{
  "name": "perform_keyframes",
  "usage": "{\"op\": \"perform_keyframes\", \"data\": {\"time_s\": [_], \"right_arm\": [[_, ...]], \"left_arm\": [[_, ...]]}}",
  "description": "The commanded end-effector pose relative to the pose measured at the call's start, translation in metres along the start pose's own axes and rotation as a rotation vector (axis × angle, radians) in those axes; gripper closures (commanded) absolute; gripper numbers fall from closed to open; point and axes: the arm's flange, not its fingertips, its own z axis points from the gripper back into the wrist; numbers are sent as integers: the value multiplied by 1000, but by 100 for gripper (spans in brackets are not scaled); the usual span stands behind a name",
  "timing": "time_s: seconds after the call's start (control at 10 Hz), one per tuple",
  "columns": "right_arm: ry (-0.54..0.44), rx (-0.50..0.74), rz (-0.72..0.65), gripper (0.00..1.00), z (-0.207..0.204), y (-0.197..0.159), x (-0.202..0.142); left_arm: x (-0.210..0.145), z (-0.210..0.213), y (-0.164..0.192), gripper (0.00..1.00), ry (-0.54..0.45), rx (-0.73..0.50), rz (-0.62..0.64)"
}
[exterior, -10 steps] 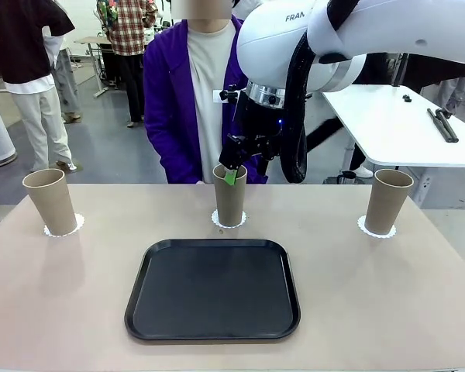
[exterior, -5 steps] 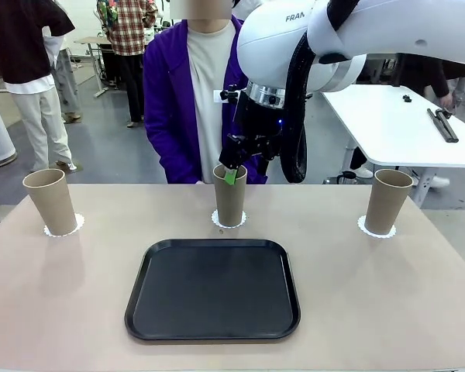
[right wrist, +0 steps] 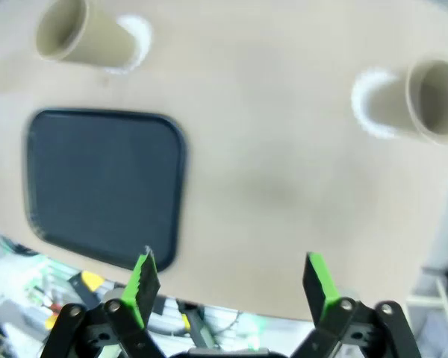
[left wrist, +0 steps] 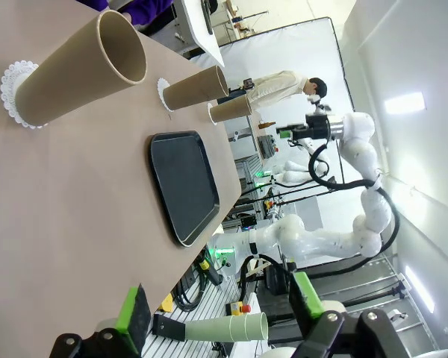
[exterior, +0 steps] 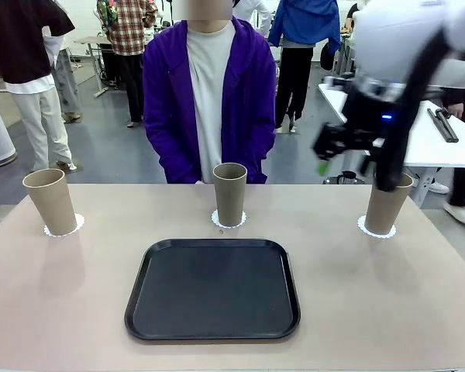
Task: Place coasters on the table and set cups on them.
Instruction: Take one Reusable plastic cup from the Flat Tray and place it on a coaster set by the human.
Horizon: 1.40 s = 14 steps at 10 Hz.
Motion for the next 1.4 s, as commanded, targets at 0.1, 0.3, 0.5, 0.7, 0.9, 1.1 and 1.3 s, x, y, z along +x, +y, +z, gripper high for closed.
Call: {"op": "perform_keyframes", "data": {"time_s": [0.1,0.3,0.5,0.7,0.9,1.1,1.3], "right_arm": [[105,-6,-205,0,18,-56,-40],[125,-59,-251,0,19,-83,-48],[105,-11,-202,0,21,-70,-47],[105,-11,-202,0,21,-70,-47],[69,241,-253,0,42,-113,-43],[6,650,-368,0,49,-212,-51],[-88,860,-511,0,32,-297,-75]], "left_arm": [[0,1,-3,0,-8,-7,-3],[0,1,-3,0,-8,-7,-3],[0,1,-3,0,-8,-7,-3],[0,1,-3,0,-8,-7,-3],[0,1,-3,0,-8,-7,-3],[0,1,-3,0,-8,-7,-3],[0,1,-3,0,-8,-7,-3]]}}
